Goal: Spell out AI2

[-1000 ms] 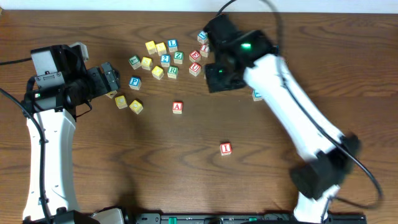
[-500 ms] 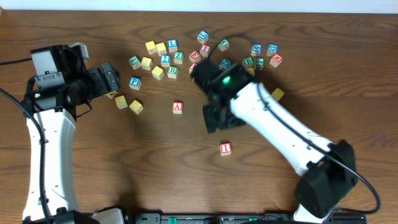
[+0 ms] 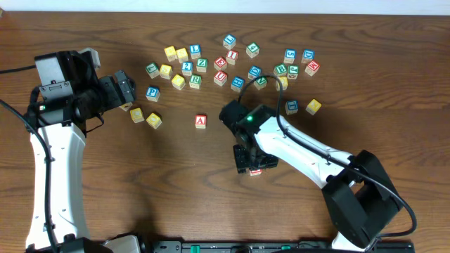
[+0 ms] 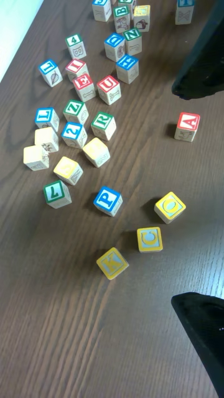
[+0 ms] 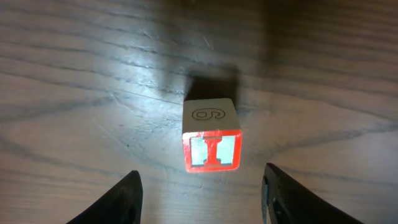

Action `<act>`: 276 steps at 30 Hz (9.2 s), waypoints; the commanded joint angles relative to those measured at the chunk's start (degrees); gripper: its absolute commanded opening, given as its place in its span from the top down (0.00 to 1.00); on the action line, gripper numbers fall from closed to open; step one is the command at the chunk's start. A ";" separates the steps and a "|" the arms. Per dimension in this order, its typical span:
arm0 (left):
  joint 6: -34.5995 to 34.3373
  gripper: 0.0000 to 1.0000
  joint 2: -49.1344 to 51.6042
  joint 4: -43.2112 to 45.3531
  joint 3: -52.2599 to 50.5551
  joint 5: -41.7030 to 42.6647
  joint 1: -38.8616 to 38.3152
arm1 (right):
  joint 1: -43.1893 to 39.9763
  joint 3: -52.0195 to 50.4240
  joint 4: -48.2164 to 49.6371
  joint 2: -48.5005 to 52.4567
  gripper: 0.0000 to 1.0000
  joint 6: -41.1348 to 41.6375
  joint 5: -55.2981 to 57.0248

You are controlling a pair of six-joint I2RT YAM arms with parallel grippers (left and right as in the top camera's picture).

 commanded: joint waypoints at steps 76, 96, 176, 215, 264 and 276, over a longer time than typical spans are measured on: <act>0.70 0.02 0.92 -0.81 1.40 -0.28 0.09 | -1.31 25.11 17.44 20.06 0.74 1.77 3.34; 0.74 0.03 0.92 -0.79 1.40 -0.33 0.09 | -1.27 25.14 18.47 22.99 0.75 3.96 3.37; -2.14 0.02 1.53 3.15 2.19 -7.34 -1.86 | -8.04 52.35 18.21 19.85 0.18 -18.18 7.02; -0.57 0.41 46.60 3.96 39.74 -22.21 -23.89 | -27.04 58.12 -18.69 9.81 0.03 -17.79 6.84; -4.61 0.48 56.98 5.14 39.21 -24.79 -26.29 | -26.93 49.62 -17.66 9.92 0.01 -17.79 6.82; -4.44 0.56 56.96 7.30 39.23 -24.81 -26.27 | -26.93 49.62 -17.07 9.92 0.01 -17.77 6.82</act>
